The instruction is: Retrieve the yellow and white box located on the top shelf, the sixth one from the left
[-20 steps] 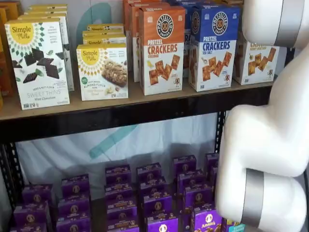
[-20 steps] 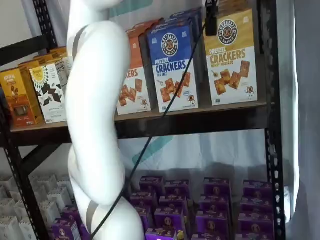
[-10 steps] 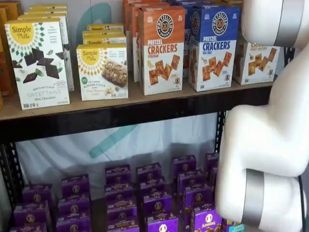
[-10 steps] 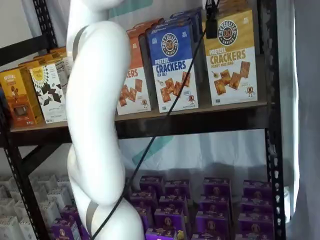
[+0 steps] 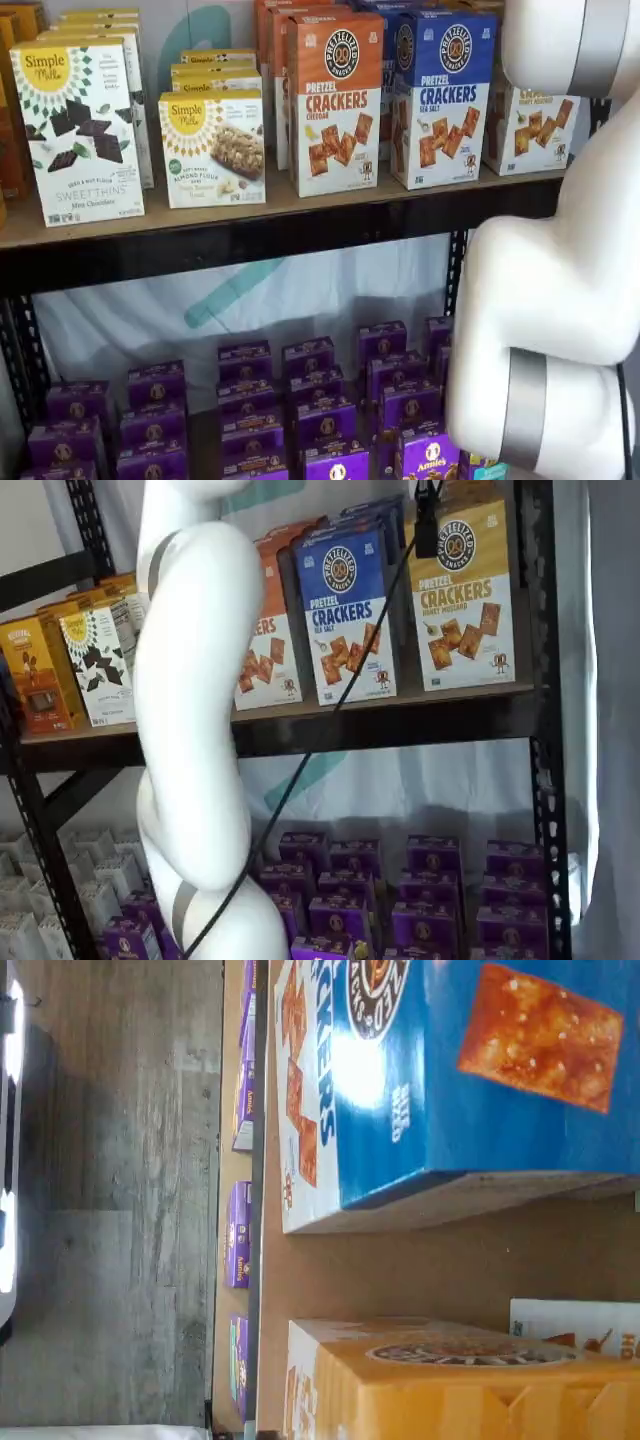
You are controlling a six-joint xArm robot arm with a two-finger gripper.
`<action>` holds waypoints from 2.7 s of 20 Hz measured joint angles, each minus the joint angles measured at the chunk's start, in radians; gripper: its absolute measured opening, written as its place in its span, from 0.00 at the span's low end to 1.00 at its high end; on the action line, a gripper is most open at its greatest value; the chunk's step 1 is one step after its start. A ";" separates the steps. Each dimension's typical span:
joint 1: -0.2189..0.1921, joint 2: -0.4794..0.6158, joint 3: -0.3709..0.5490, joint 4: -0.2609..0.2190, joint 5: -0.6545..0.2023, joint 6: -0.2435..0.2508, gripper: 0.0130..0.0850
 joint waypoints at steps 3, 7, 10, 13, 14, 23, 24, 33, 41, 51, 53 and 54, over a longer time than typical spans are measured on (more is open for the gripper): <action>-0.002 0.003 -0.004 0.002 0.002 -0.001 1.00; -0.004 0.007 -0.009 0.003 0.005 -0.002 1.00; -0.005 0.009 -0.011 0.003 0.007 -0.003 0.89; -0.009 0.011 -0.015 0.008 0.011 -0.004 0.83; -0.009 0.012 -0.015 0.009 0.011 -0.004 0.83; -0.017 0.014 -0.022 0.016 0.017 -0.008 0.72; -0.018 0.015 -0.026 0.017 0.022 -0.007 0.72; -0.033 -0.053 0.034 0.018 0.015 -0.023 0.72; -0.077 -0.138 0.120 0.016 0.033 -0.065 0.72; -0.116 -0.259 0.249 -0.001 0.059 -0.109 0.72; -0.111 -0.292 0.289 -0.009 0.059 -0.109 0.72; -0.108 -0.302 0.300 -0.012 0.058 -0.108 0.72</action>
